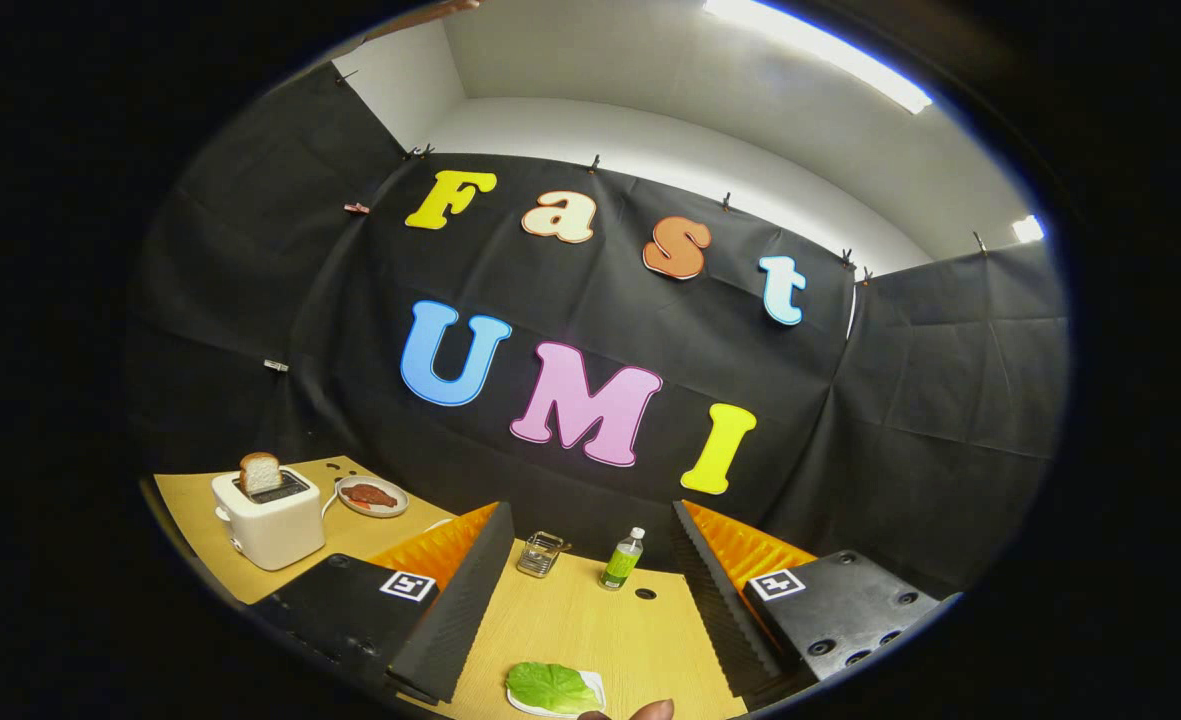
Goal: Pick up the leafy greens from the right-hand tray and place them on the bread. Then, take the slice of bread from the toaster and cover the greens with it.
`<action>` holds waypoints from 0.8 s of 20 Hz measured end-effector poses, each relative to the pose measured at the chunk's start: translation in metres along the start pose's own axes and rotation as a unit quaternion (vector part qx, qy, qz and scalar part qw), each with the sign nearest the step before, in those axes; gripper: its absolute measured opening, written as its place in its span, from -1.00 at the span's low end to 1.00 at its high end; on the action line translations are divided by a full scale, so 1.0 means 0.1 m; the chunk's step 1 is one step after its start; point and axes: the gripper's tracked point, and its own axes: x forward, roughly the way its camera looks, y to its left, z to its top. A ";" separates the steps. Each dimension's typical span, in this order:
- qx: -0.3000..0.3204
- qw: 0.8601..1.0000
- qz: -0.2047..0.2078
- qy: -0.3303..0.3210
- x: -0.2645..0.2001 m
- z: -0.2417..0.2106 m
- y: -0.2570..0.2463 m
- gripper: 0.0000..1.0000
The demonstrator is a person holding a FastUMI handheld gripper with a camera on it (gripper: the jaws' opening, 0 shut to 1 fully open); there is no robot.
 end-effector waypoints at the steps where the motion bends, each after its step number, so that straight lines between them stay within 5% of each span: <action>1: 0.001 1.000 -0.002 0.004 0.00 -0.03 -0.01 0.94; 10: -0.006 1.000 0.011 0.011 0.02 -0.11 -0.01 0.95; 16: -0.032 0.987 0.127 0.096 0.05 -0.98 0.16 0.95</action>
